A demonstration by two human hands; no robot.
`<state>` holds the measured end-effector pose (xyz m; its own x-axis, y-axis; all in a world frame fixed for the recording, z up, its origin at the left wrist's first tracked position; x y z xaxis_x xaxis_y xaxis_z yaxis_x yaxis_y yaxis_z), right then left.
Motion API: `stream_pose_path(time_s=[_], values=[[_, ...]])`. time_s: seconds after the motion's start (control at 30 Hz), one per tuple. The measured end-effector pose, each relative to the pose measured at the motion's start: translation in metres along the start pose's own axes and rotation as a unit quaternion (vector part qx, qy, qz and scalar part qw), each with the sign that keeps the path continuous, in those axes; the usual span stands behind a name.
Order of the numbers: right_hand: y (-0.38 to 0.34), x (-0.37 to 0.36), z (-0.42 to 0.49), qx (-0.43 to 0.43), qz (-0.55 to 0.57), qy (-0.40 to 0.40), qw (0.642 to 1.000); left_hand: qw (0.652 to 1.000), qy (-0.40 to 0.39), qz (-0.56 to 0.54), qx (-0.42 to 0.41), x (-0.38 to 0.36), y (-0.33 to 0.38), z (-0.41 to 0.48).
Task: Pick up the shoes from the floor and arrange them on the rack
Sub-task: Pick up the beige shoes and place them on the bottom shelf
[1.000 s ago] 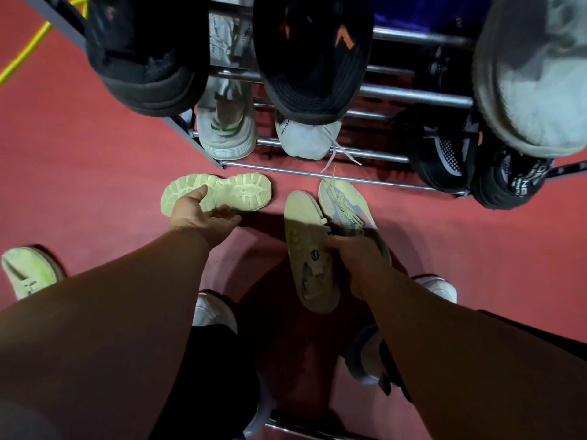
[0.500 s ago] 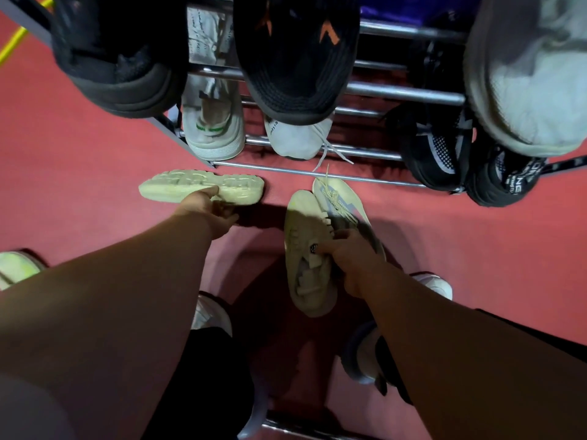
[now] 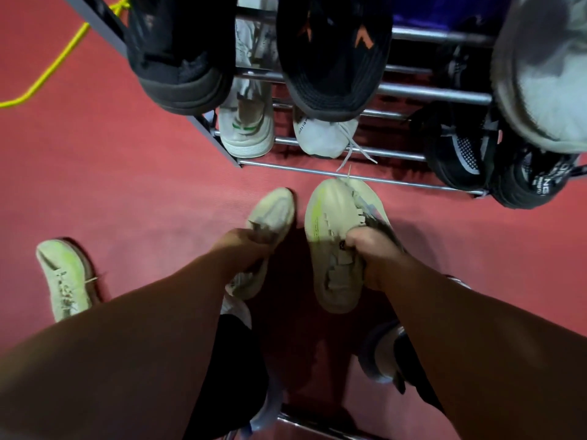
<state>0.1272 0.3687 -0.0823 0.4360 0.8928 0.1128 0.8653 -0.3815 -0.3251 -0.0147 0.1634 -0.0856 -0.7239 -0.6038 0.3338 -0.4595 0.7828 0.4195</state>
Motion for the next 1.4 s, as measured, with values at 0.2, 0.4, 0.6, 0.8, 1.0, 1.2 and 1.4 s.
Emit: stream_pose_path(time_s=[0.2, 0.4, 0.6, 0.8, 1.0, 1.2, 1.4], values=[[0.007, -0.001, 0.021, 0.017, -0.039, 0.008, 0.999, 0.989, 0.110, -0.010, 0.096, 0.007, -0.006, 0.002], [0.004, -0.005, 0.008, -0.056, -0.015, -0.007, 0.998, 0.968, 0.008, -0.146, 0.205, 0.004, -0.025, -0.012], [0.008, -0.015, -0.002, -0.083, -0.150, -0.086, 0.981, 0.967, -0.010, -0.123, 0.223, 0.001, -0.036, 0.003], [0.027, 0.017, 0.001, -0.059, -0.290, 0.108, 0.949, 0.969, -0.017, -0.109, 0.223, -0.006, -0.035, 0.001], [0.044, 0.080, 0.020, -0.093, -0.149, 0.328, 0.928, 0.909, -0.038, -0.312, 0.275, -0.019, -0.033, -0.002], [0.061, 0.061, 0.033, -0.157, 0.087, 0.113, 0.977, 0.922, -0.046, -0.259, 0.286, -0.016, -0.017, -0.021], [0.045, 0.059, 0.031, -0.144, 0.178, 0.072, 0.971, 0.924, -0.005, -0.279, 0.261, 0.006, -0.015, -0.026]])
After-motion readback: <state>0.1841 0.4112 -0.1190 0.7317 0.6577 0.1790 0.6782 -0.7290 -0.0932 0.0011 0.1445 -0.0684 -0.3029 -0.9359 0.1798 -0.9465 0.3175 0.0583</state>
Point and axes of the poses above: each hand's wrist, its own z-axis towards the middle knuckle, its own x-axis out of the back of the hand, y = z × x, the point moved 1 cm from there along z, towards the middle knuckle, and after that the axes turned 15 degrees about -z, right-handed, at the moved point
